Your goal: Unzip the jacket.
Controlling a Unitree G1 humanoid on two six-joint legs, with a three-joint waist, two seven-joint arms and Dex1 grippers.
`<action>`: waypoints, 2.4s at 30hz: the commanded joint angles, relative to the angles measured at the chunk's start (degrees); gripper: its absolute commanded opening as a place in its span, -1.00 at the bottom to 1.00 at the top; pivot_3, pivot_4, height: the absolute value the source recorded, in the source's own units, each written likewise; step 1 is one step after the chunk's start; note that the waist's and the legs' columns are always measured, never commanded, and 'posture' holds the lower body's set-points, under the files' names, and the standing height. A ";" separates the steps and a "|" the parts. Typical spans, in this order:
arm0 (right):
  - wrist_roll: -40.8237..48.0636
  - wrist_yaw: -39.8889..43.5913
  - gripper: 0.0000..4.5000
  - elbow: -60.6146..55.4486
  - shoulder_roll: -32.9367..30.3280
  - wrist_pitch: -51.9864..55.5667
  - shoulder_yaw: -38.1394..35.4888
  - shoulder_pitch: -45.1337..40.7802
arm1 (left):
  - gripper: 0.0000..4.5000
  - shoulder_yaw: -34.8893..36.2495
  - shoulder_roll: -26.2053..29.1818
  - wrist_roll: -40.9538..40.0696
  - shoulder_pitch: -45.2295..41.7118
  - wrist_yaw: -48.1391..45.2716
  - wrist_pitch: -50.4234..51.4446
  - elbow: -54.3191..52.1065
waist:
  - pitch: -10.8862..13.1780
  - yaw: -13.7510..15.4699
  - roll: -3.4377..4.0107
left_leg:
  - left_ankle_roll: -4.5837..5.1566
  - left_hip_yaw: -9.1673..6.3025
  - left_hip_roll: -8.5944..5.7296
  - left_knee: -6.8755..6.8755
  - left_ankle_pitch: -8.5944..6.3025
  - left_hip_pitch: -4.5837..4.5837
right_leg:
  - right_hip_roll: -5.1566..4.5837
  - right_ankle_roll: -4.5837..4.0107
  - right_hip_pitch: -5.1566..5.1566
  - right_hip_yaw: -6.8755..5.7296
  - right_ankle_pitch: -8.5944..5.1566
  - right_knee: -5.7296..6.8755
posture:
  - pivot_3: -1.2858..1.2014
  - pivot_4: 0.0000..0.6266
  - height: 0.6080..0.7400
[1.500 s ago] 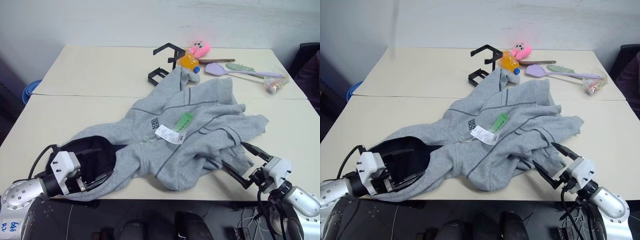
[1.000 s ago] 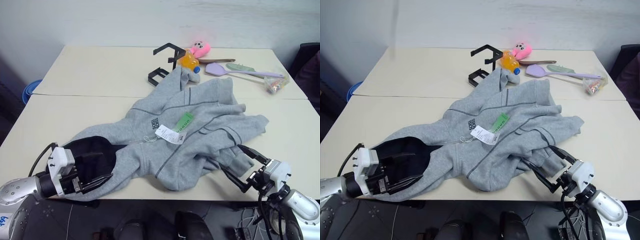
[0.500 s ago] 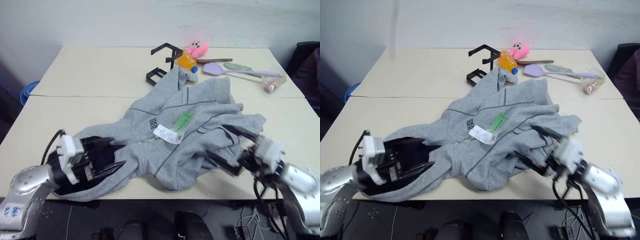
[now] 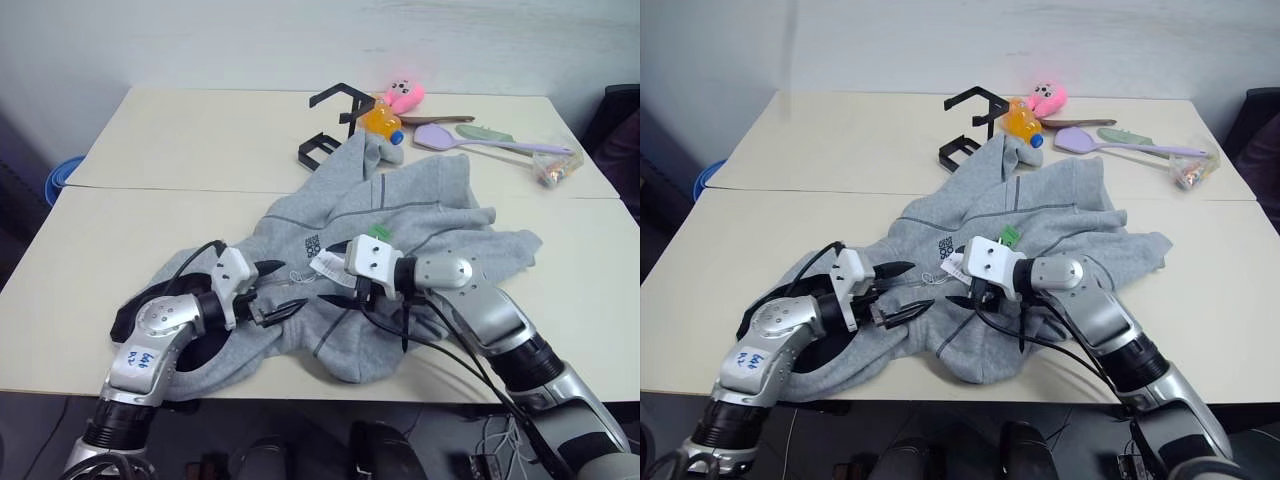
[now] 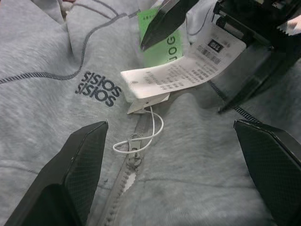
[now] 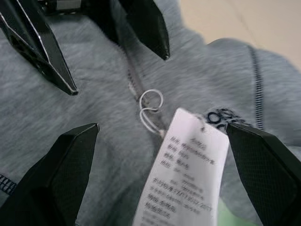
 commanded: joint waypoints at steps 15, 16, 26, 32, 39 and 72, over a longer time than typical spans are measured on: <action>-7.00 -6.25 0.99 10.70 1.97 0.33 -5.53 -7.15 | 1.00 -4.25 -0.88 8.18 0.42 2.87 0.75 7.21 | -0.01 -0.16 0.01 | -0.02 -0.02 0.05 0.06 0.02 0.16 | -0.21 0.03 0.14 0.02 0.02 0.02 | 0.03 -0.52 1.00; -7.04 -6.78 0.99 11.30 2.25 0.34 -5.94 -7.30 | 1.00 -4.18 -0.87 8.14 0.43 2.82 0.69 7.36 | -0.01 -0.17 0.01 | -0.02 -0.04 0.05 0.06 0.02 0.16 | -0.22 0.03 0.15 0.04 0.02 0.03 | 0.03 -0.52 1.00; -7.32 -1.93 0.99 12.23 3.73 -1.18 -3.41 -7.14 | 1.00 -3.70 -0.72 7.98 0.65 2.73 0.05 8.21 | -0.01 -0.26 0.01 | -0.03 -0.04 0.06 0.06 0.03 0.16 | -0.22 0.03 0.15 0.15 0.02 0.02 | 0.03 -0.52 1.00; -12.80 -7.47 0.91 18.57 6.95 -9.95 -2.24 -7.46 | 1.00 -3.63 -1.08 7.95 0.88 3.07 -0.24 8.39 | -0.01 -0.39 0.02 | -0.08 -0.05 0.07 0.06 0.06 0.21 | -0.23 0.03 0.18 0.17 0.02 0.04 | 0.03 -0.52 1.00; -14.41 -8.10 -0.02 20.45 4.88 -17.91 -4.00 -6.88 | 1.00 -2.54 -1.33 7.13 1.29 3.37 1.26 7.84 | -0.01 -0.80 0.01 | -0.11 -0.10 0.09 0.05 0.07 0.20 | -0.23 0.03 0.19 0.17 0.02 0.04 | 0.03 -0.52 1.00; -15.44 -27.56 -0.99 49.59 -20.55 -34.91 -25.48 -6.63 | 1.00 -1.46 2.99 6.82 9.04 0.08 2.98 5.53 | -0.04 -1.61 0.23 | -0.15 -0.05 0.16 -0.13 0.13 0.31 | -0.25 0.03 0.26 0.20 0.01 -0.10 | 0.03 -0.52 1.00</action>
